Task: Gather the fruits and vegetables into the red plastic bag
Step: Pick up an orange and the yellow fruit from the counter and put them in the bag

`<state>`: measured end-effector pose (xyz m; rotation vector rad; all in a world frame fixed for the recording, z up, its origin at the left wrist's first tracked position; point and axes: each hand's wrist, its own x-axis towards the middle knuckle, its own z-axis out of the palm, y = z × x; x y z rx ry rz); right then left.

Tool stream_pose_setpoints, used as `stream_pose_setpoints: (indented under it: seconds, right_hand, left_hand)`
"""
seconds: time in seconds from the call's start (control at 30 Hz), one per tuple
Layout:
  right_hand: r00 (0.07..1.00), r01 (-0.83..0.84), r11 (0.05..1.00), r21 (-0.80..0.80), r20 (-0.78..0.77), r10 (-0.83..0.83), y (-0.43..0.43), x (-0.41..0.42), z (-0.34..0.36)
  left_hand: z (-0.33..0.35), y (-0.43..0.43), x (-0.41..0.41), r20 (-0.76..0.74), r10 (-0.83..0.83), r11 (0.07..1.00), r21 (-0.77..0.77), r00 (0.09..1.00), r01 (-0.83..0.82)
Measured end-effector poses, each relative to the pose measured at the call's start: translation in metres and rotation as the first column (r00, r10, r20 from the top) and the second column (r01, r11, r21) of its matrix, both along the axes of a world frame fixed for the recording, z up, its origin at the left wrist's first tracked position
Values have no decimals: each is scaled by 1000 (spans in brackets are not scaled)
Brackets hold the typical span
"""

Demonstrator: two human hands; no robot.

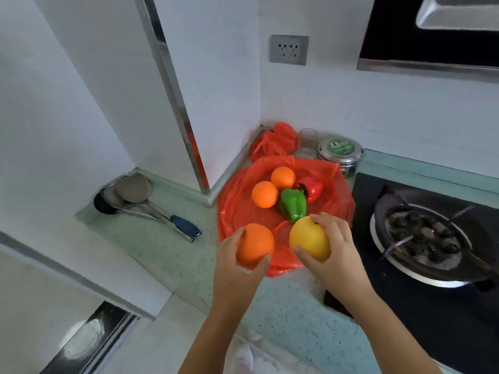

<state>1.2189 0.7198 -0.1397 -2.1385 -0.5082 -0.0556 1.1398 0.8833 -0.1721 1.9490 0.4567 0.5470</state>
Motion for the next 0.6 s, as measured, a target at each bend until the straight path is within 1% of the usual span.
stream_pose_setpoints:
  seconds: [0.2, 0.37, 0.47, 0.6]
  right_hand:
    - [992, 118, 992, -32, -30, -119, 59, 42, -16]
    - [970, 233, 970, -70, -60, -237, 77, 63, -38]
    - [949, 299, 950, -92, -72, -306, 80, 68, -50]
    - [923, 358, 921, -154, -91, -374, 82, 72, -66]
  left_hand:
    - [-24, 62, 56, -100, -127, 991, 29, 987, 131]
    - [-40, 91, 97, -83, -227, 969, 85, 970, 234]
    - [-49, 100, 117, -87, -287, 951, 95, 954, 295]
    - [-64, 103, 140, -107, -354, 919, 148, 929, 367]
